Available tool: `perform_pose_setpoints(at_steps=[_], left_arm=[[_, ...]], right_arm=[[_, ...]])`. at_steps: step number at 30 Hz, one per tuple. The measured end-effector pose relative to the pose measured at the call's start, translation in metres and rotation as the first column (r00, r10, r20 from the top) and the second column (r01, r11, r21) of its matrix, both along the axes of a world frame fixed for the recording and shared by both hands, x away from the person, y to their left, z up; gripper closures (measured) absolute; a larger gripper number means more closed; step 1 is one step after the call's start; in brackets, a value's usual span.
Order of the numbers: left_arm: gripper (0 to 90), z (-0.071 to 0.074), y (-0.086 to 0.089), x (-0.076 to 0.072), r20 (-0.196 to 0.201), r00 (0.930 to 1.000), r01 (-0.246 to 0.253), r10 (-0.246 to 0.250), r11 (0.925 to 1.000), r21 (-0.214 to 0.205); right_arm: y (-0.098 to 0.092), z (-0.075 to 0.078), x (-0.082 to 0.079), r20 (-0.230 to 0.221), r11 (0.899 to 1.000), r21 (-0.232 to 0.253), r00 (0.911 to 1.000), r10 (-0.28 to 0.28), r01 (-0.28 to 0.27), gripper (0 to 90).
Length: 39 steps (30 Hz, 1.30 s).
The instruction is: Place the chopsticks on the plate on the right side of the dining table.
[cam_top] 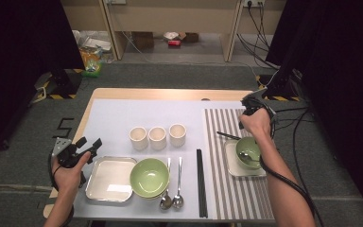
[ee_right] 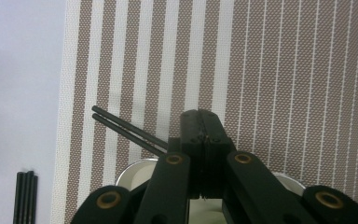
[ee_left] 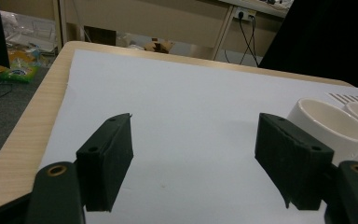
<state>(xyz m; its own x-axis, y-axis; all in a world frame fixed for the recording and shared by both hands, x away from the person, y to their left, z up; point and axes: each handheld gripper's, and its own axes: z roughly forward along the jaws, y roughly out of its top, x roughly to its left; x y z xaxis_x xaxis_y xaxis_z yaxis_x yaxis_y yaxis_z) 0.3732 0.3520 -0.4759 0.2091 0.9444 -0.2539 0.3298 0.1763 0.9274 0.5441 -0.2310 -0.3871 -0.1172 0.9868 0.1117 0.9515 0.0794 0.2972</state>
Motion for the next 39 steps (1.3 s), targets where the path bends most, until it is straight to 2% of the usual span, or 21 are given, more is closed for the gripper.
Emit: perform_pose_setpoints(at_steps=[6,12,17,39], left_arm=[[26.7,0.000,0.000,0.000,0.000,1.0000,0.001,-0.001,1.0000,0.000],[26.7,0.000,0.001,0.000,0.002,1.0000,-0.001,0.001,1.0000,-0.002],[26.7,0.000,0.000,0.000,0.000,1.0000,0.003,-0.003,1.0000,0.000],[26.7,0.000,0.000,0.000,-0.001,1.0000,0.007,-0.007,1.0000,0.003]], right_arm=[[0.011,-0.005,0.000,-0.011,1.000,-0.002,0.9999,0.004,-0.004,90.0],[0.022,-0.012,0.001,-0.039,1.000,0.002,0.9990,-0.021,0.022,89.3],[0.028,-0.015,0.004,-0.039,0.999,-0.005,0.9986,-0.035,0.035,89.2],[0.038,-0.028,0.015,-0.061,0.997,-0.034,0.9951,-0.078,0.076,88.5]])
